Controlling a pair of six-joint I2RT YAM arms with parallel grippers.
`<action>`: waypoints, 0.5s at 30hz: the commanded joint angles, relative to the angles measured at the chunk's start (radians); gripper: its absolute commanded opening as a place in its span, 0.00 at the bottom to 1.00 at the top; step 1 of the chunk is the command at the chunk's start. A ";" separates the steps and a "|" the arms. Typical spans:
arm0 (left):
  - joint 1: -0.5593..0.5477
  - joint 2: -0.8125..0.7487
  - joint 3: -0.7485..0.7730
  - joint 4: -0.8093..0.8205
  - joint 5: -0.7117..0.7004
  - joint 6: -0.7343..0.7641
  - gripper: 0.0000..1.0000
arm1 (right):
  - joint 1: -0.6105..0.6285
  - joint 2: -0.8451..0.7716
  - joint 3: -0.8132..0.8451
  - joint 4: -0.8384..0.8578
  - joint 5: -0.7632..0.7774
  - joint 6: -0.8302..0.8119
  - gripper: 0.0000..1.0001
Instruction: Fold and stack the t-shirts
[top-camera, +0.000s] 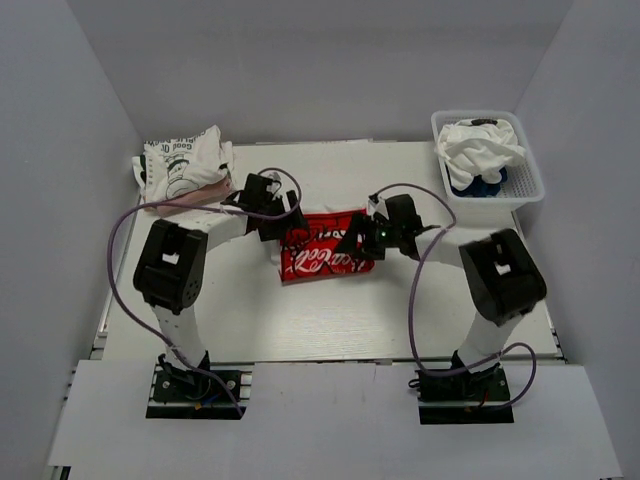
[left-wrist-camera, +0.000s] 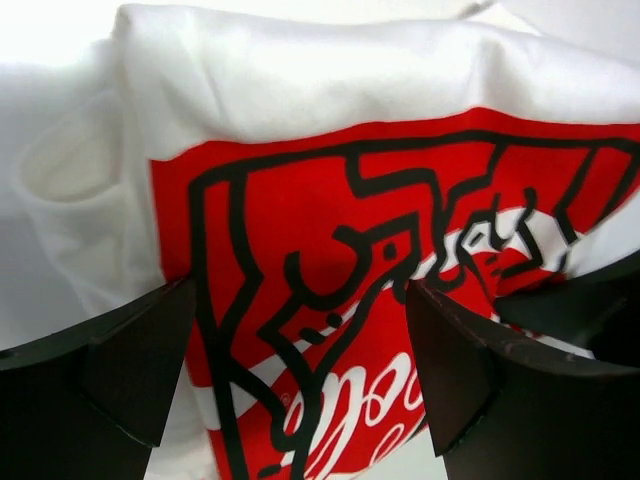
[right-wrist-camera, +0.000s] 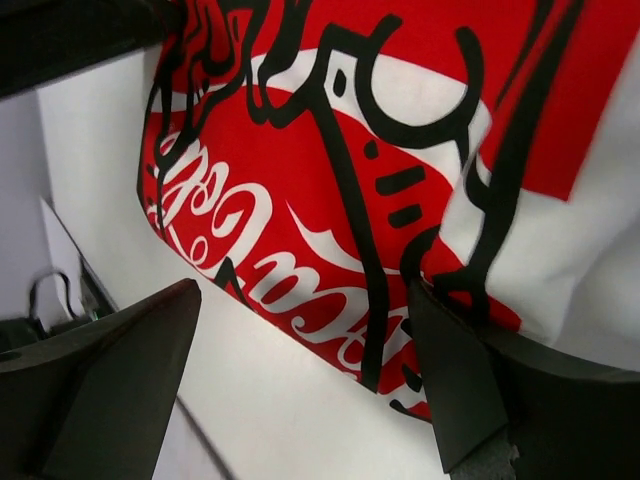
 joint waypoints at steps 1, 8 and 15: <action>-0.070 -0.209 -0.162 -0.086 -0.123 0.057 0.95 | 0.076 -0.223 -0.204 -0.212 0.143 -0.045 0.90; -0.104 -0.329 -0.177 -0.190 -0.310 0.057 0.94 | 0.081 -0.508 -0.198 -0.329 0.249 -0.118 0.90; -0.115 -0.222 -0.057 -0.206 -0.268 0.080 0.81 | 0.061 -0.458 -0.077 -0.445 0.529 -0.086 0.90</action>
